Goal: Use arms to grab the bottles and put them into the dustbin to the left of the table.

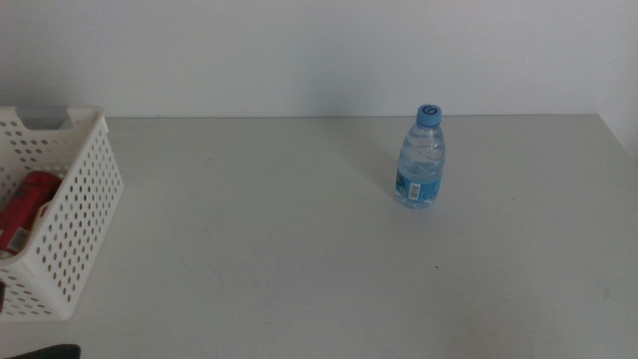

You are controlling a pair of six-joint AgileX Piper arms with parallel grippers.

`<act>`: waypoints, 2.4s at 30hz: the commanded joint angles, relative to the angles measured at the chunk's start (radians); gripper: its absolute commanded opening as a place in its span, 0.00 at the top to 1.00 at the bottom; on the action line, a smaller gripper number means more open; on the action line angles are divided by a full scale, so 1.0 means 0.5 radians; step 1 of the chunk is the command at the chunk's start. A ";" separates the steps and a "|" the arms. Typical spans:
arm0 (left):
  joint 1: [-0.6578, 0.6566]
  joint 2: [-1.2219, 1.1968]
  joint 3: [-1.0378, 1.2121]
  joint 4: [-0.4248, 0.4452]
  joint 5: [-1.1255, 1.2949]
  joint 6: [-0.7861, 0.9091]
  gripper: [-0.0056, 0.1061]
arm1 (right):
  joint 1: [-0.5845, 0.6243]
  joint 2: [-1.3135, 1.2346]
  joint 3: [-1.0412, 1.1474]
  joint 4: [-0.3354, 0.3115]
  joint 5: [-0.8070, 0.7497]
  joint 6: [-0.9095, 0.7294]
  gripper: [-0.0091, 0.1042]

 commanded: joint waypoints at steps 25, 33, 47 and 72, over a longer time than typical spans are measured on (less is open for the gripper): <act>-0.013 0.021 -0.049 -0.015 -0.125 -0.010 0.12 | -0.009 0.526 -0.021 -0.153 -0.711 -0.048 0.30; -0.013 0.021 -0.049 -0.015 -0.125 -0.010 0.12 | -0.009 1.494 -0.021 -0.308 -1.718 -0.021 0.30; -0.013 0.021 -0.049 0.001 -0.125 -0.010 0.12 | -0.009 2.599 -0.021 -0.411 -3.097 0.254 0.30; -0.013 0.021 -0.049 0.001 -0.125 -0.010 0.12 | 0.082 3.446 -0.926 -0.881 -3.092 0.311 0.20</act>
